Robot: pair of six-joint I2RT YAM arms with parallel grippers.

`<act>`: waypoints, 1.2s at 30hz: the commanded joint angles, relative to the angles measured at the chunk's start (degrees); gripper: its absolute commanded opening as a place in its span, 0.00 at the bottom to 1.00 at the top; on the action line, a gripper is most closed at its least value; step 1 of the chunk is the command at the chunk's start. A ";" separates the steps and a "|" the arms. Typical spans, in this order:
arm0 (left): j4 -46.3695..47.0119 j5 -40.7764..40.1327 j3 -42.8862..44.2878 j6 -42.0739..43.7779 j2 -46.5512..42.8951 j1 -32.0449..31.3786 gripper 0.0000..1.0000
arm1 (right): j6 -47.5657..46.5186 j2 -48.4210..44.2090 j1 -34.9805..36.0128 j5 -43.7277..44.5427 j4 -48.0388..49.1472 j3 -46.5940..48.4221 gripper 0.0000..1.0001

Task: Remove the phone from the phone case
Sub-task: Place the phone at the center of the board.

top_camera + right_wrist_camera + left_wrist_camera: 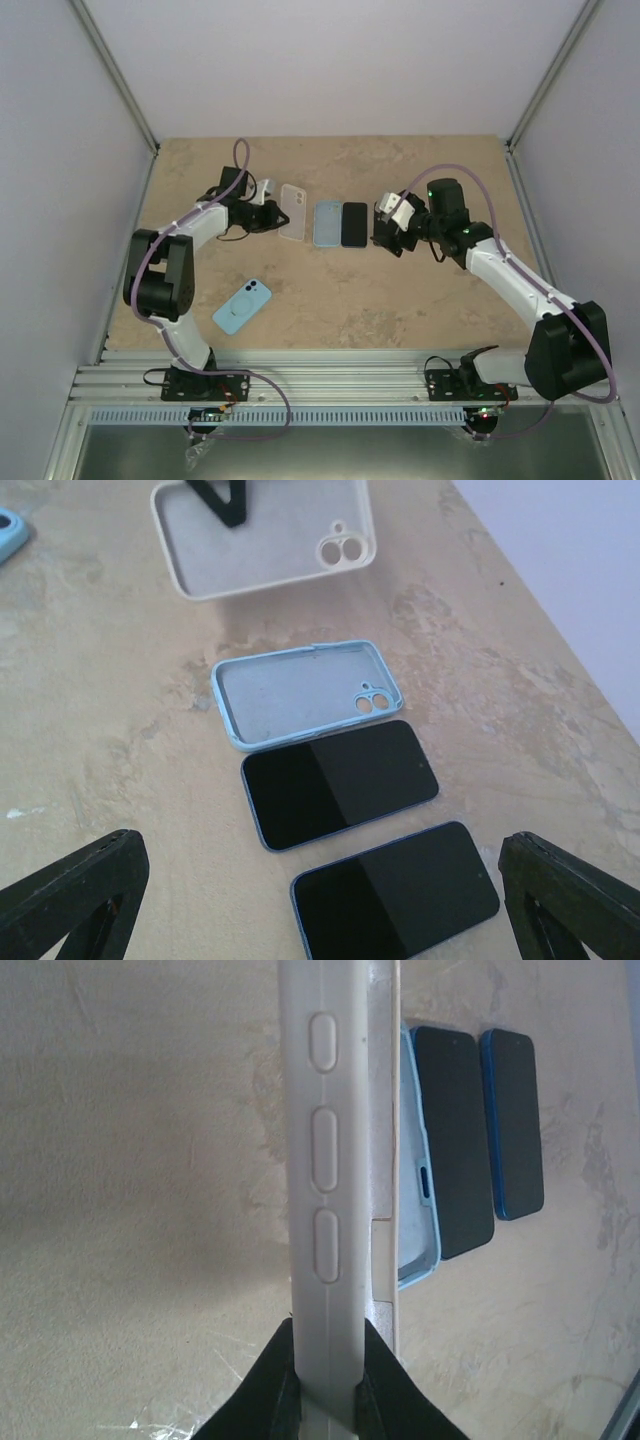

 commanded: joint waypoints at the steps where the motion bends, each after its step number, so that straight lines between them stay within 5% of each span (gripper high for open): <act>1: 0.50 3.76 1.40 -0.46 2.98 1.80 0.00 | 5.69 -1.89 -1.53 -3.03 0.32 -1.02 0.98; 25: 0.39 4.48 5.62 -4.07 13.83 2.19 0.00 | 7.65 1.02 -3.81 -7.18 0.57 -1.68 0.98; 36: -0.30 3.59 6.11 -4.87 14.68 1.98 0.08 | 8.21 2.63 -3.81 -8.12 0.59 -1.08 0.98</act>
